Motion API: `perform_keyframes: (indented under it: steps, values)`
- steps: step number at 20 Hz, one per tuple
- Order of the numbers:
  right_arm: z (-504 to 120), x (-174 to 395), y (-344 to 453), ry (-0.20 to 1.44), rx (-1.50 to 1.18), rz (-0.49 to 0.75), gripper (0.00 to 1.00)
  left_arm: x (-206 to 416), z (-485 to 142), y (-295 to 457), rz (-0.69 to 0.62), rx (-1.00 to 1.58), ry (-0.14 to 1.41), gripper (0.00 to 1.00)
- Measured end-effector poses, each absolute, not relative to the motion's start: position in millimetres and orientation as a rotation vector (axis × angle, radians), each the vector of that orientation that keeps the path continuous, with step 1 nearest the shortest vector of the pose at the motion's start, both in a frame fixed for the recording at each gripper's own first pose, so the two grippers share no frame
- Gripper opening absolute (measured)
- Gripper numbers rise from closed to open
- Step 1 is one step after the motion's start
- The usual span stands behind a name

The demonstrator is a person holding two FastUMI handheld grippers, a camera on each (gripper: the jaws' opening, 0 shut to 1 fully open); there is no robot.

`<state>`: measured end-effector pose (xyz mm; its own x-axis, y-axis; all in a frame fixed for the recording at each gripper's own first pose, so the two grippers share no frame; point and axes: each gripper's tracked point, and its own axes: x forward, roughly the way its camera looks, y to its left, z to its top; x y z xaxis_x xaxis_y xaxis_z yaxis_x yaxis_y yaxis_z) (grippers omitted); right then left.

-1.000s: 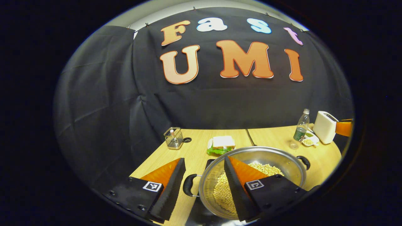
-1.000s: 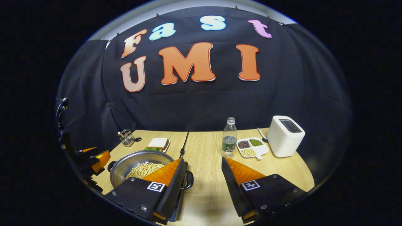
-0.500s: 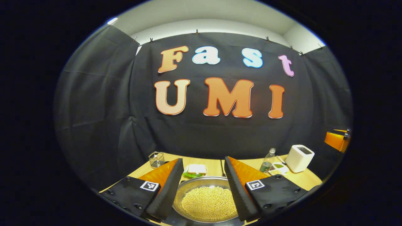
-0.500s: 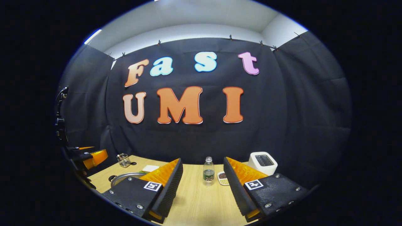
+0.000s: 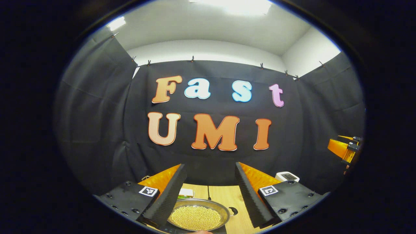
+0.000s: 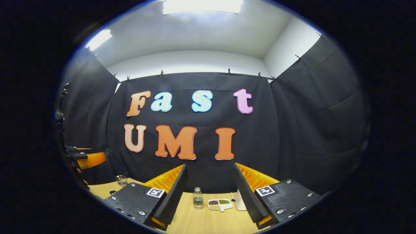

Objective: First push the handle of the pot to place it horizontally, then grasp the pot with both hands and set it on the induction cooktop.

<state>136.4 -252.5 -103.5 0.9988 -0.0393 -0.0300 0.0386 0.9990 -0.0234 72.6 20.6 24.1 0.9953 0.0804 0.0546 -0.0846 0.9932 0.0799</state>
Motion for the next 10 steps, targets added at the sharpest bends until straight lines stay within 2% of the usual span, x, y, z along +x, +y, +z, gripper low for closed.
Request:
perform_keyframes:
  steps: [3, 4, 5, 6, 10]
  values:
    - [-80, 119, -253, -0.021, -0.040, -0.016, 0.90, 50, 42, 1, 0.049, 0.085, -0.074, 0.99]
    - [-75, 113, -253, -0.032, -0.045, -0.014, 0.96, 42, 47, -3, 0.042, 0.088, -0.084, 0.98]
    - [-71, 108, -255, -0.039, -0.048, -0.013, 0.97, 33, 53, -6, 0.040, 0.094, -0.097, 0.98]
    - [-69, 104, -256, -0.039, -0.044, -0.015, 0.93, 25, 58, -8, 0.046, 0.105, -0.109, 0.99]
    - [-57, 89, -258, -0.047, -0.007, -0.001, 0.93, -1, 73, -16, 0.057, 0.128, -0.160, 0.98]
